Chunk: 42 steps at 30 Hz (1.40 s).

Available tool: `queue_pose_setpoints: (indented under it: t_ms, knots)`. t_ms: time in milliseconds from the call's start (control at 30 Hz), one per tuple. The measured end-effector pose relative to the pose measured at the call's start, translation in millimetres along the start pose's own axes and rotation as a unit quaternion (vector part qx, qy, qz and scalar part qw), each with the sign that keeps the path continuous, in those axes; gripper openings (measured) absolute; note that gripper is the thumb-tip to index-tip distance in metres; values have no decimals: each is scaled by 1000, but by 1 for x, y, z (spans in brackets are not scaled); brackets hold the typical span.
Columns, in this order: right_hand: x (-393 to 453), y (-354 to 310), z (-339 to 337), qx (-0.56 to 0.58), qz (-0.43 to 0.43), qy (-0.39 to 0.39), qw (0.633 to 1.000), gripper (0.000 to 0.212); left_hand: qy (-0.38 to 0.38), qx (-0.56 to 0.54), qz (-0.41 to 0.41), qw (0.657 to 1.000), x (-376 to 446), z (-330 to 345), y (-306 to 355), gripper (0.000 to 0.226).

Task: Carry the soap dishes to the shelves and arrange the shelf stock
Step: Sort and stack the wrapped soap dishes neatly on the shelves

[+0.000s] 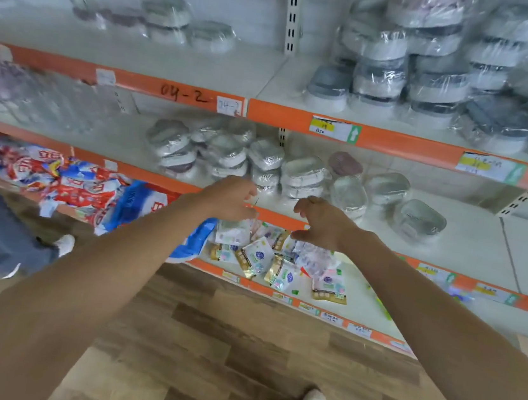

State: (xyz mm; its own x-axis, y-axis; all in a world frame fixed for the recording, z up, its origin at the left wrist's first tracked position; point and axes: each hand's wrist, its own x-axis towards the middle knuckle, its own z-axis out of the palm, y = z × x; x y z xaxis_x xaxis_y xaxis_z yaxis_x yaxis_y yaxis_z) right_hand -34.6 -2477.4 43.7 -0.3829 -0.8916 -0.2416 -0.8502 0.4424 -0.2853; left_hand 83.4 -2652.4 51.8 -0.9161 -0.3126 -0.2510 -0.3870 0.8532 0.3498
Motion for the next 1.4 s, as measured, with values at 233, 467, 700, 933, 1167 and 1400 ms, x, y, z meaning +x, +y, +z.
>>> queue_pose_setpoints:
  t_ms: [233,467,700,933,1167,1400]
  knots:
    - [8,-52,-48,-57,-28,39,997,58,98,-8,-9,995,-31,-54,-27,21]
    - [58,-62,-84,-100,-60,91,989,58,190,-33,-13,981,-14,-96,-40,37]
    - [147,-65,-138,-86,-88,121,985,58,221,-8,-49,974,40,-164,-67,47]
    - [212,-64,-172,-68,-107,119,985,61,201,9,-88,976,80,-201,-105,56]
    - [265,-68,-182,-74,-109,100,986,64,182,22,-88,979,116,-219,-146,60]
    - [328,-75,-189,-69,-74,105,989,63,173,36,-77,981,162,-247,-204,64]
